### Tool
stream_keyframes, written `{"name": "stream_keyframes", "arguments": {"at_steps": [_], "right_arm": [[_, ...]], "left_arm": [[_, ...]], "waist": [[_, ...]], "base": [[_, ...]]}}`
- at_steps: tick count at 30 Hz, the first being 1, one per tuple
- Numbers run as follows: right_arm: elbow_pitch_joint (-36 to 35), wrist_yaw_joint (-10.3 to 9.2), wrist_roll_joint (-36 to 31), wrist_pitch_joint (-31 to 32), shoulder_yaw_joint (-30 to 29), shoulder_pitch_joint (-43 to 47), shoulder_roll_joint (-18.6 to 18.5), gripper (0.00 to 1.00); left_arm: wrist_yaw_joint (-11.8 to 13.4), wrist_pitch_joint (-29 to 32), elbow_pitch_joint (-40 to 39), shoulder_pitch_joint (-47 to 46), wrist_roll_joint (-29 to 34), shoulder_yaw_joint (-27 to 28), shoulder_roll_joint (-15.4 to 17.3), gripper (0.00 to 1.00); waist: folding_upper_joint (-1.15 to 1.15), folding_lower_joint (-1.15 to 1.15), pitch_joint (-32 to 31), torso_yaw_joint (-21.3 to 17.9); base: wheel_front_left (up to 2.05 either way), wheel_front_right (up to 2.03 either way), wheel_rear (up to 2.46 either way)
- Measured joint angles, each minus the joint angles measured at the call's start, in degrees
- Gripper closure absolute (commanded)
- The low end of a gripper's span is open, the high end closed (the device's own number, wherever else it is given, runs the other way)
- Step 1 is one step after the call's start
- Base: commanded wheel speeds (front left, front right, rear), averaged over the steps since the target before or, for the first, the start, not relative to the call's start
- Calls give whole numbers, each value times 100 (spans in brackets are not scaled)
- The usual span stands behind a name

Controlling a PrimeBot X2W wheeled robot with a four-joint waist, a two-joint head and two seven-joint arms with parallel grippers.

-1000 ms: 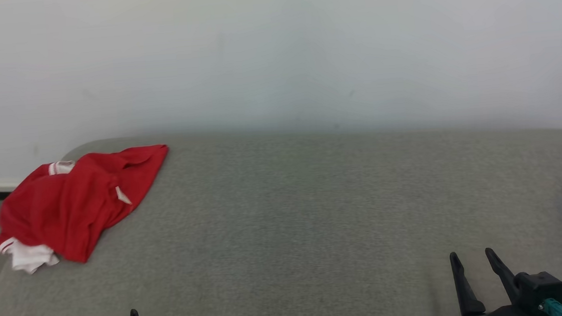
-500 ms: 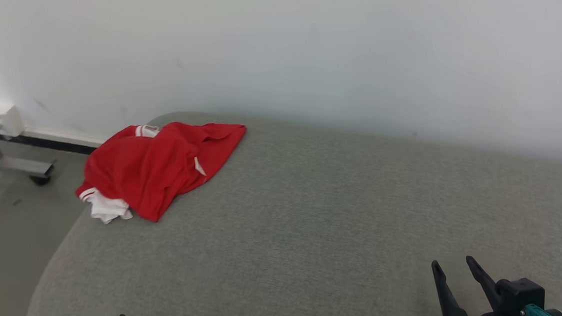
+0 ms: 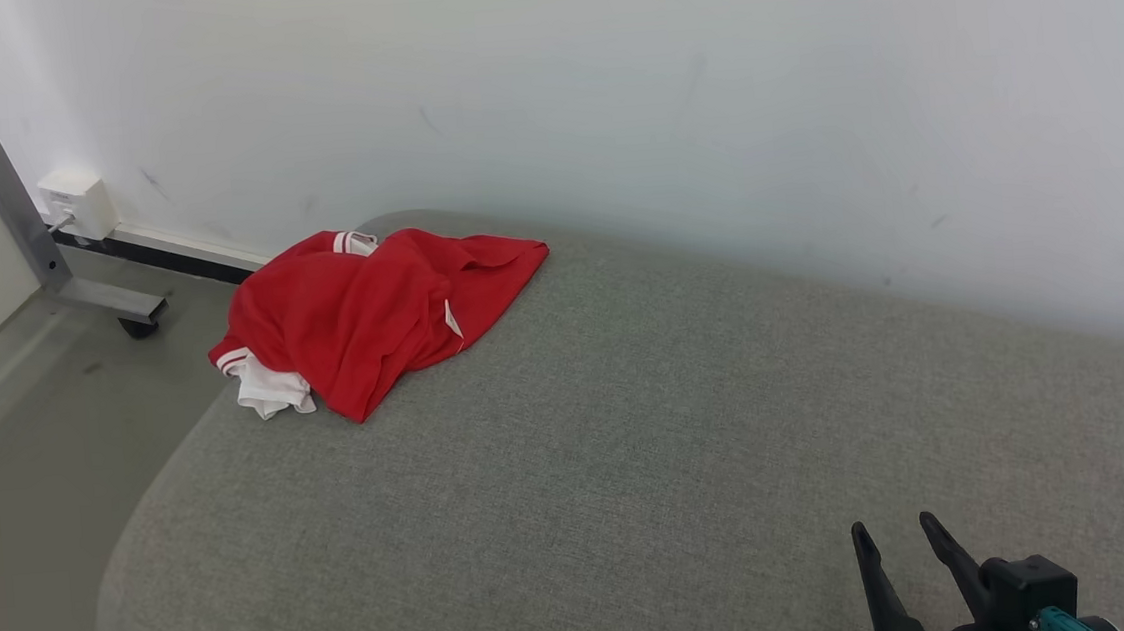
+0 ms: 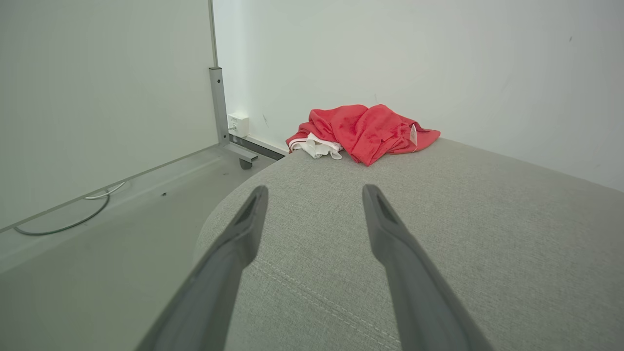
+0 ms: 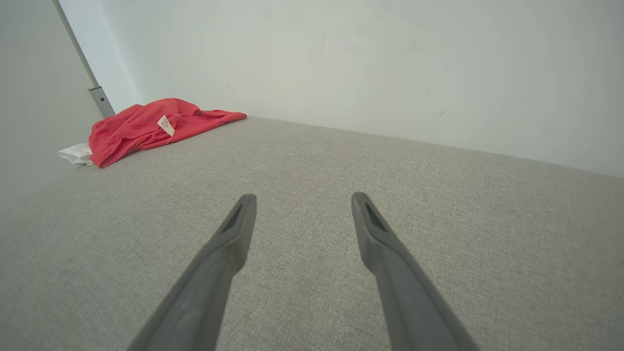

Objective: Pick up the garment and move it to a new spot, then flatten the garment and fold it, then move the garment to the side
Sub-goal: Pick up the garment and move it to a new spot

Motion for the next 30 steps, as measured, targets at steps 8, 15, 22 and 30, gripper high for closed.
{"name": "stream_keyframes", "arguments": {"at_steps": [8, 15, 22, 30], "right_arm": [[-43, 0, -2, -1, 26, -7, -48, 0], [-312, 1, -73, 115, 22, -144, -259, 0], [-1069, 0, -191, 431, 78, -498, -597, 0], [-2094, 0, -190, 715, 231, -782, -915, 0]], "left_arm": [[-1, 0, 212, -353, -15, 56, -10, 0], [37, -2, 800, -1358, -203, 178, 3, 0], [79, 302, 1633, -2900, -602, 243, 133, 0], [58, 531, 2286, -4486, -829, 356, 739, 0]], "waist": [[0, 0, 115, -86], [0, 0, 438, -244], [1, 1, 1112, -496], [1, 2, 2063, -916]], "base": [[0, 0, 0], [0, 0, 0], [0, 0, 0], [0, 0, 0]]}}
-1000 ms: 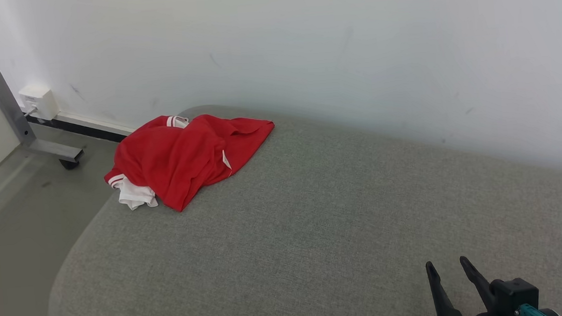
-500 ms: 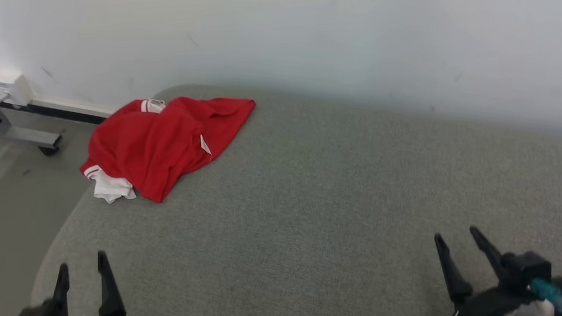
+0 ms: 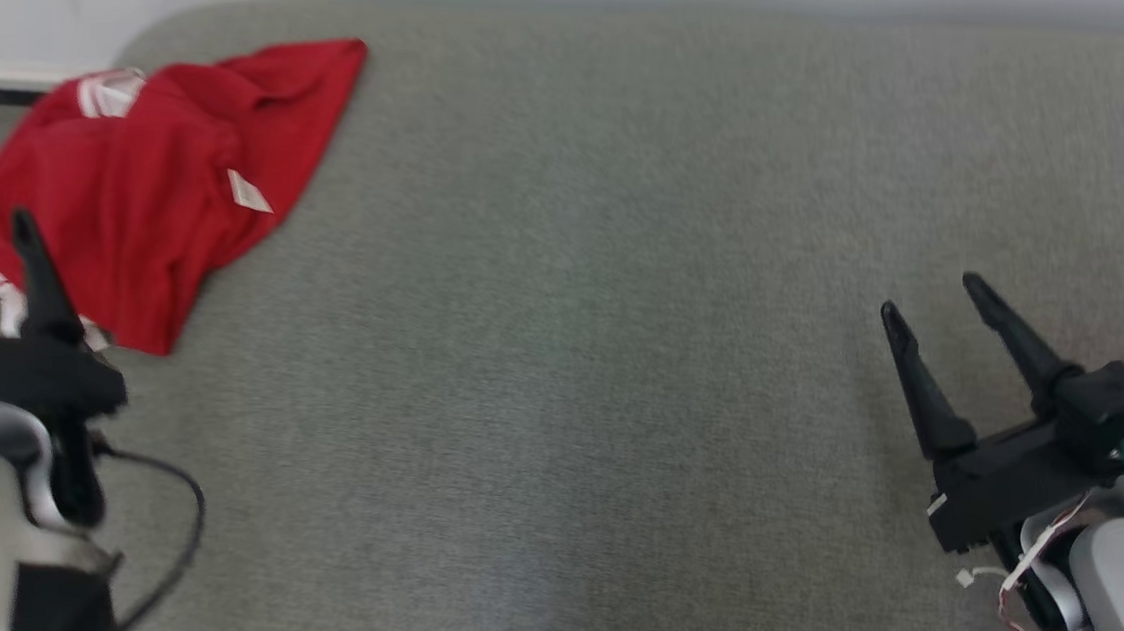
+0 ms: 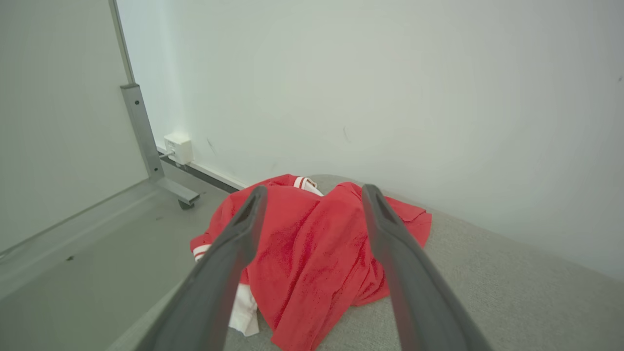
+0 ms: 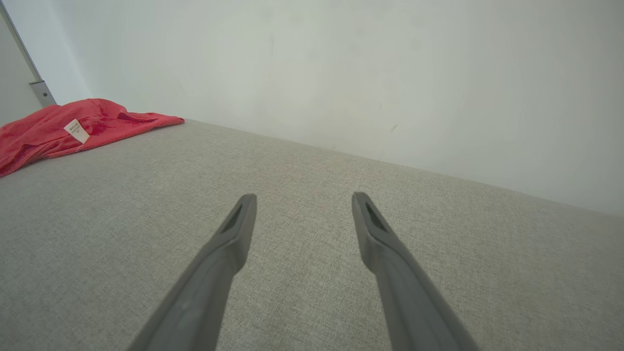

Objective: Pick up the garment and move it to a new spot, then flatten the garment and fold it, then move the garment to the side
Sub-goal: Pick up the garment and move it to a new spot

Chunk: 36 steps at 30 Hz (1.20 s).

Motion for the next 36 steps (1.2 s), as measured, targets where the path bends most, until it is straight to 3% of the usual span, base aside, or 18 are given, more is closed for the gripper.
{"name": "stream_keyframes", "arguments": {"at_steps": [3, 7, 15, 22, 27, 28, 29, 30, 36], "right_arm": [[-458, 0, -3, 147, -2, -95, -126, 0], [-1173, 0, -3, 311, -166, -115, -288, 0], [-2136, 0, 1, 521, -617, 99, -380, 0], [-2490, 1, 4, 512, -731, 105, -359, 0], [-2554, 1, 5, 468, -649, 7, -318, 0], [-2540, 1, 7, 467, -637, -12, -310, 0], [-2519, 1, 7, 460, -632, -23, -301, 0], [-2483, 1, 11, 459, -627, -37, -300, 0], [-2249, 1, 48, 399, -571, -86, -278, 0]], "left_arm": [[-31, 578, 260, -584, -490, 151, 132, 0], [-15, 1093, 324, -1328, -539, 215, 636, 0], [245, 2117, 321, -2033, -911, 454, 962, 0], [750, 3036, 420, -2022, -1028, 597, 1063, 0], [1001, 3281, 260, -1948, -1143, 735, 1145, 0], [1015, 3303, 210, -1913, -1149, 748, 1150, 27], [1029, 3296, 158, -1871, -1167, 783, 1152, 72], [1029, 3303, 126, -1834, -1215, 814, 1147, 100], [947, 3546, -166, -1551, -1484, 927, 1002, 100]], "waist": [[0, 0, 377, -171], [0, 0, 916, -375], [1, 0, 1992, -663], [0, -1, 2697, -832], [-3, -3, 2900, -977], [-3, -3, 2902, -1007], [-3, -3, 2890, -1028], [-2, -3, 2870, -1041], [-1, -1, 2630, -1061]], "base": [[0, 0, 0], [0, 0, 0], [0, 0, 0], [0, 0, 0], [0, 0, 0], [0, 0, 0], [0, 0, 0], [0, 0, 0], [0, 0, 0]]}}
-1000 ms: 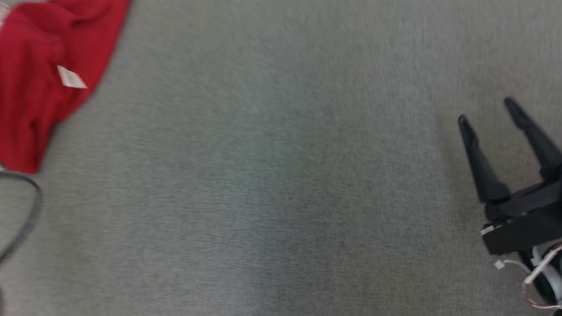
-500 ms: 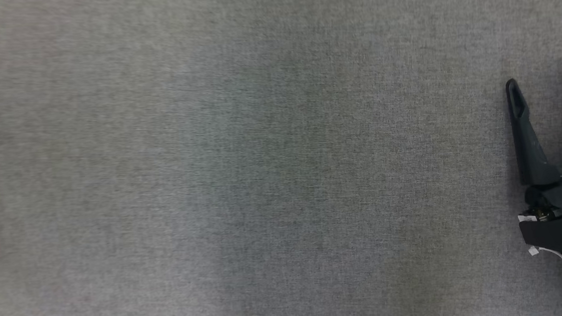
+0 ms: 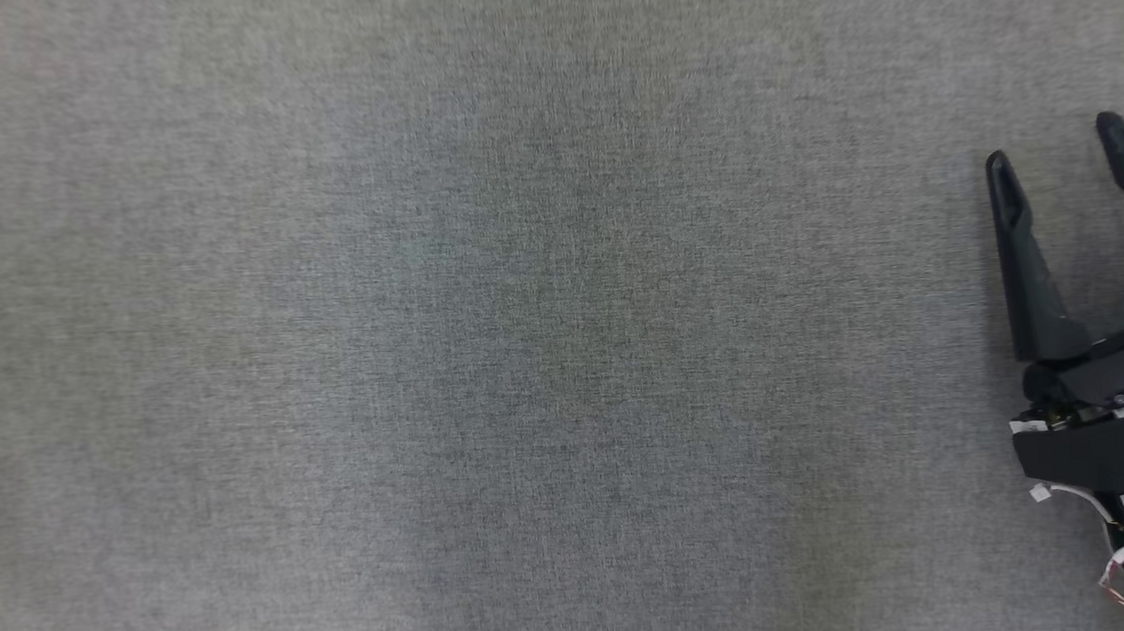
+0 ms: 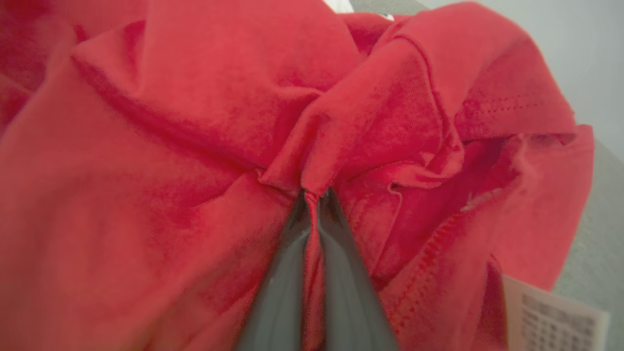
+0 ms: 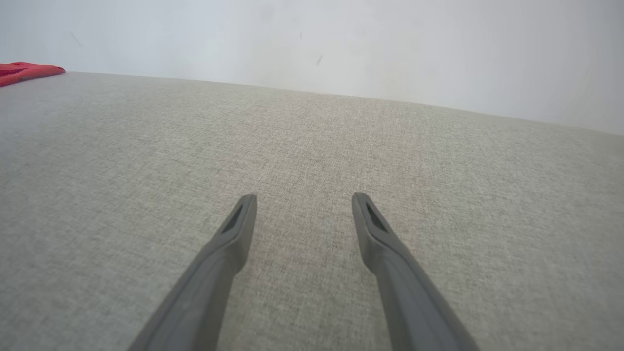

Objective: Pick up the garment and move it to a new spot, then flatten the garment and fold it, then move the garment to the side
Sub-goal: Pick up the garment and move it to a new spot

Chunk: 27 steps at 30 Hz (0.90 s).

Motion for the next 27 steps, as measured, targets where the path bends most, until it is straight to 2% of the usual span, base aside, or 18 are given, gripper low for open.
{"name": "stream_keyframes", "arguments": {"at_steps": [6, 15, 20, 27], "right_arm": [[378, 0, 54, -146, 144, -43, 124, 0], [991, 0, 111, -472, 281, -87, 382, 0], [1321, 0, 151, -646, 245, 18, 543, 0], [1637, 0, 159, -787, 160, 298, 684, 0]], "left_arm": [[-66, 314, -573, 304, -145, -14, -113, 100], [-194, 523, -1493, 532, -178, -122, -80, 100], [-276, 651, -1993, 528, -144, -355, -60, 100], [-430, 880, -2385, 421, -82, -870, -235, 100]], "waist": [[1, 0, -411, 22], [1, 0, -1145, 71], [0, 0, -1661, 77], [0, -1, -2367, 36]], "base": [[0, 0, 0], [0, 0, 0], [0, 0, 0], [0, 0, 0]]}}
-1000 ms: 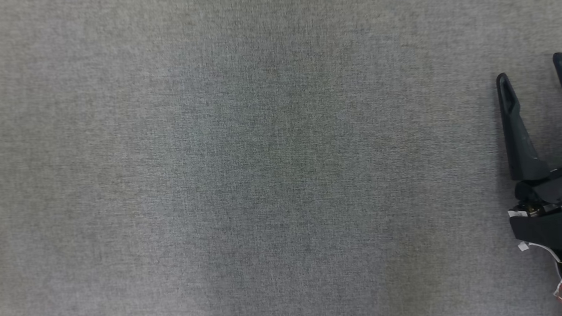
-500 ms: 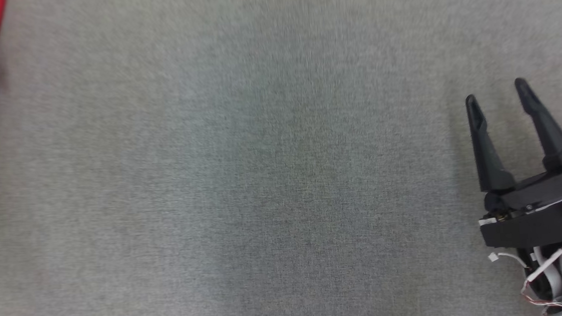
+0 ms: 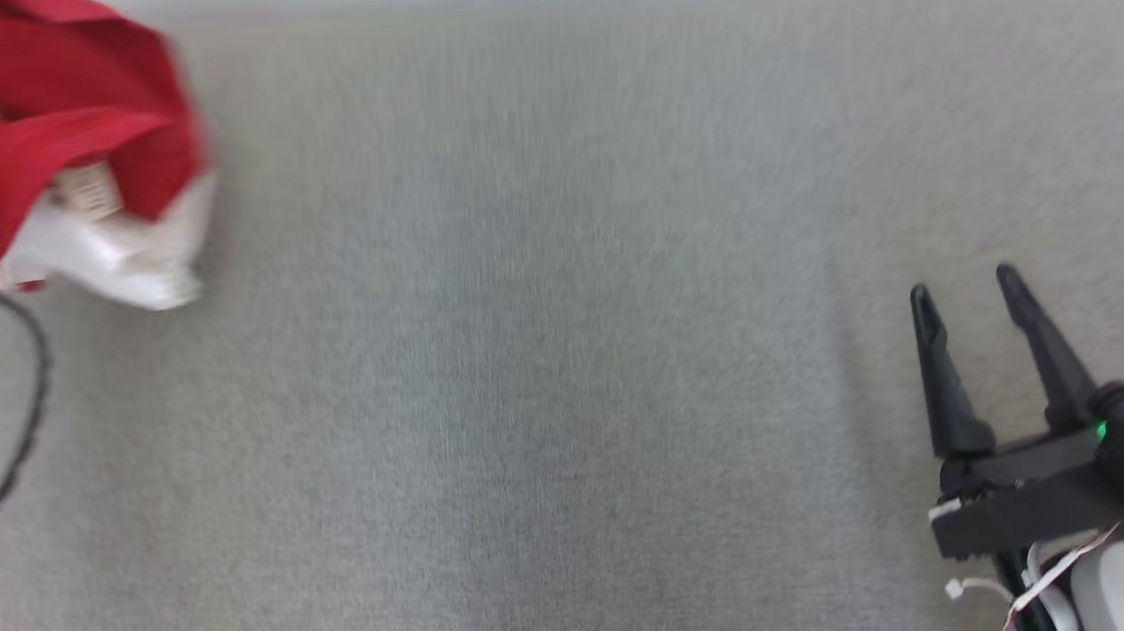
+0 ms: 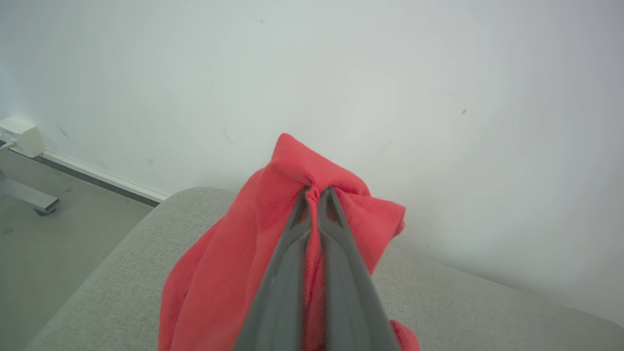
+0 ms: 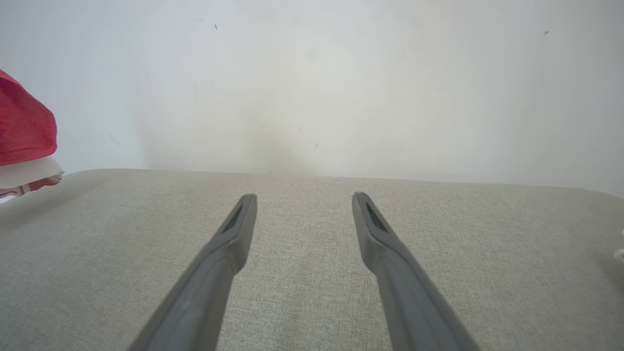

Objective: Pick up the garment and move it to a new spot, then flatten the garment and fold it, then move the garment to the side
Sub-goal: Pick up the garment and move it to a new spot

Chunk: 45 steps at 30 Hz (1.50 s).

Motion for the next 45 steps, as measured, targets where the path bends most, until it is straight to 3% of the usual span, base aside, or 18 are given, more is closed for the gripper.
{"name": "stream_keyframes", "arguments": {"at_steps": [7, 13, 18, 25, 34, 41, 43, 44, 45], "right_arm": [[112, 0, -4, -26, -24, 294, 164, 0], [96, -1, -40, 33, -145, 562, 231, 0], [-27, -1, -53, 112, -186, 665, 267, 0], [-127, -1, -52, 212, -248, 738, 272, 0], [-180, -1, -9, 260, -296, 773, 264, 0], [-148, -1, -3, 260, -263, 787, 300, 0], [-137, -1, -3, 261, -234, 786, 314, 0], [-133, -1, -3, 261, -215, 783, 321, 0], [-131, -1, -3, 260, -218, 783, 331, 0]], "left_arm": [[-221, 183, -355, -57, -98, -567, -436, 100], [-350, 112, -777, 128, -404, -1067, -1104, 100], [-394, -319, -1046, 421, -556, -1428, -1410, 100], [-438, -1349, -1033, 1032, -289, -2014, -1504, 100], [-188, -2590, 204, 2037, 277, -2965, -1537, 100], [-127, -3623, 1622, 2325, 684, -3844, -1540, 100], [-58, -3810, 1979, 2348, 780, -4139, -1539, 20], [-55, -3886, 2117, 2353, 762, -4247, -1540, 0], [-10, -3996, 2210, 2360, 743, -4362, -1545, 0]], "waist": [[0, -1, -808, -158], [-1, -2, -1352, -429], [-1, -1, -1572, -799], [-1, 0, -1654, -1396], [-1, 0, -1628, -1987], [0, 1, -1547, -2120], [0, 1, -1545, -2112], [-1, 0, -1546, -2105], [0, 1, -1549, -2092]], "base": [[0, 0, 0], [0, 0, 0], [0, 0, 0], [0, 0, 0], [0, 0, 0], [0, 0, 0], [0, 0, 0], [0, 0, 0], [0, 0, 0]]}}
